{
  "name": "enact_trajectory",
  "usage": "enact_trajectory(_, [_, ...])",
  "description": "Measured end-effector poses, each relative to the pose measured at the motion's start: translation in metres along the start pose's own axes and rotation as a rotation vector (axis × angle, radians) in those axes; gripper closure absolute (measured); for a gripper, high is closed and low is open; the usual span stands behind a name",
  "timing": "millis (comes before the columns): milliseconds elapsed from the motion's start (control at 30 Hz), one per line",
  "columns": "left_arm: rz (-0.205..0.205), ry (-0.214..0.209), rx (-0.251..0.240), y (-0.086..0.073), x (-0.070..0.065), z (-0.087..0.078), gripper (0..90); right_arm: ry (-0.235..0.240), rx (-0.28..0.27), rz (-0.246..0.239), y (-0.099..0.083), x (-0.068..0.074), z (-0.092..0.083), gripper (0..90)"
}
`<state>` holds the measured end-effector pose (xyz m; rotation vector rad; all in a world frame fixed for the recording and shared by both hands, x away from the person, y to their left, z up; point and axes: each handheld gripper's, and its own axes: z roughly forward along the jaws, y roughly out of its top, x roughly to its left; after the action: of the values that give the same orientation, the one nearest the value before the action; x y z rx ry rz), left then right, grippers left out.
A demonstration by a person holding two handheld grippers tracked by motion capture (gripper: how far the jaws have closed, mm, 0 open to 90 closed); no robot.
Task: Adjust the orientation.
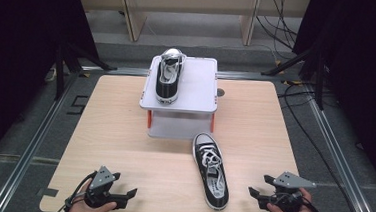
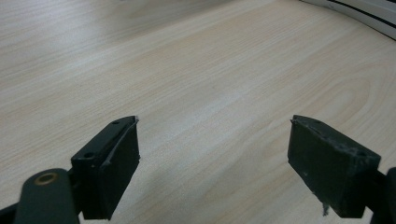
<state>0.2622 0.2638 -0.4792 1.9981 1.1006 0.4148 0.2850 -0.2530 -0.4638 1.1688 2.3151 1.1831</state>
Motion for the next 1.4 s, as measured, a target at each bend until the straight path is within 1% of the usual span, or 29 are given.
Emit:
enact_trajectory(33, [0.016, 0.003, 0.012, 0.000, 0.001, 0.000, 16.1, -0.010, 0.006, 0.012, 0.000, 0.002, 0.000, 28.4])
enact_trajectory(67, [0.016, 0.003, 0.012, 0.000, 0.001, 0.000, 16.1, -0.010, -0.009, -0.008, 0.002, 0.002, 0.001, 28.4])
enact_trajectory(100, [0.001, -0.005, 0.003, 0.000, 0.000, 0.002, 16.2, -0.001, -0.008, -0.006, 0.003, 0.004, 0.001, 28.4])
enact_trajectory(167, [0.004, 0.000, 0.018, -0.001, 0.001, 0.002, 16.1, 0.011, -0.022, -0.008, 0.007, 0.008, 0.002, 28.5])
enact_trajectory(200, [0.004, 0.000, 0.018, -0.001, 0.001, 0.002, 16.1, 0.004, -0.041, -0.040, 0.011, 0.009, 0.002, 28.6])
enact_trajectory(233, [0.001, -0.003, 0.012, -0.001, 0.001, 0.003, 16.1, 0.004, -0.041, -0.040, 0.011, 0.009, 0.002, 28.6])
enact_trajectory(300, [0.010, 0.007, 0.016, -0.001, 0.002, 0.002, 16.2, 0.023, -0.042, -0.036, 0.016, 0.015, 0.002, 29.8])
enact_trajectory(333, [0.015, 0.006, 0.024, -0.001, 0.003, 0.001, 16.2, 0.047, -0.061, -0.049, 0.023, 0.020, 0.005, 32.2])
enact_trajectory(367, [-0.001, 0.011, 0.014, -0.003, 0.003, 0.002, 16.2, 0.044, -0.073, -0.064, 0.026, 0.022, 0.006, 32.3])
enact_trajectory(400, [0.021, 0.019, 0.028, -0.003, 0.005, 0.000, 16.2, 0.070, -0.059, -0.036, 0.029, 0.026, 0.007, 32.3])
enact_trajectory(433, [0.006, 0.022, 0.023, -0.004, 0.005, 0.001, 16.2, 0.084, -0.063, -0.029, 0.032, 0.030, 0.009, 33.1])
enact_trajectory(500, [-0.001, 0.021, 0.021, -0.003, 0.005, 0.000, 16.2, 0.103, -0.065, -0.045, 0.038, 0.035, 0.013, 34.0])
enact_trajectory(633, [-0.004, 0.019, 0.002, -0.002, 0.005, -0.001, 16.2, 0.102, -0.071, -0.078, 0.049, 0.045, 0.022, 35.3])
enact_trajectory(700, [0.002, 0.021, 0.011, -0.003, 0.005, 0.000, 16.2, 0.097, -0.055, -0.066, 0.051, 0.048, 0.023, 35.2])
enact_trajectory(733, [0.009, 0.026, 0.017, -0.002, 0.005, 0.000, 16.2, 0.097, -0.060, -0.089, 0.056, 0.050, 0.028, 35.3])
enact_trajectory(767, [0.001, 0.020, 0.006, -0.002, 0.004, 0.000, 16.2, 0.113, -0.050, -0.074, 0.058, 0.051, 0.030, 35.3])
enact_trajectory(833, [0.012, 0.022, 0.006, -0.002, 0.005, -0.001, 16.2, 0.118, -0.047, -0.080, 0.060, 0.052, 0.032, 35.3])
enact_trajectory(867, [-0.002, 0.018, 0.001, -0.002, 0.004, -0.001, 16.2, 0.108, -0.048, -0.104, 0.064, 0.053, 0.035, 35.7])
enact_trajectory(900, [-0.002, 0.018, 0.001, -0.002, 0.004, -0.001, 16.2, 0.108, -0.048, -0.104, 0.064, 0.053, 0.035, 35.7])
enact_trajectory(933, [0.015, 0.027, 0.013, -0.002, 0.005, -0.001, 16.2, 0.103, -0.044, -0.113, 0.067, 0.056, 0.038, 35.8])
enact_trajectory(967, [0.014, 0.028, 0.012, -0.002, 0.005, -0.001, 16.2, 0.102, -0.040, -0.129, 0.069, 0.057, 0.039, 36.0])
enact_trajectory(1100, [0.003, 0.019, 0.004, -0.002, 0.004, -0.001, 16.2, 0.092, -0.010, -0.120, 0.072, 0.063, 0.044, 36.5])
enact_trajectory(1133, [0.017, 0.026, 0.015, -0.002, 0.005, -0.001, 16.2, 0.091, -0.003, -0.139, 0.074, 0.063, 0.049, 37.5])
enact_trajectory(1200, [0.018, 0.026, 0.016, -0.002, 0.004, -0.001, 16.3, 0.090, 0.006, -0.143, 0.075, 0.064, 0.051, 38.3])
enact_trajectory(1233, [0.018, 0.027, 0.015, -0.001, 0.004, -0.001, 16.3, 0.076, 0.008, -0.165, 0.076, 0.063, 0.054, 39.0])
enact_trajectory(1267, [0.015, 0.025, 0.012, -0.001, 0.004, -0.001, 16.2, 0.082, 0.035, -0.156, 0.077, 0.064, 0.059, 43.2])
enact_trajectory(1300, [0.016, 0.025, 0.013, -0.001, 0.004, -0.001, 16.2, 0.082, 0.035, -0.156, 0.077, 0.064, 0.059, 43.2])
enact_trajectory(1367, [0.016, 0.023, 0.015, -0.002, 0.004, -0.001, 16.3, 0.065, 0.044, -0.189, 0.078, 0.064, 0.062, 46.2])
enact_trajectory(1400, [0.018, 0.019, 0.006, -0.001, 0.004, 0.000, 16.3, 0.066, 0.066, -0.194, 0.080, 0.065, 0.065, 48.3])
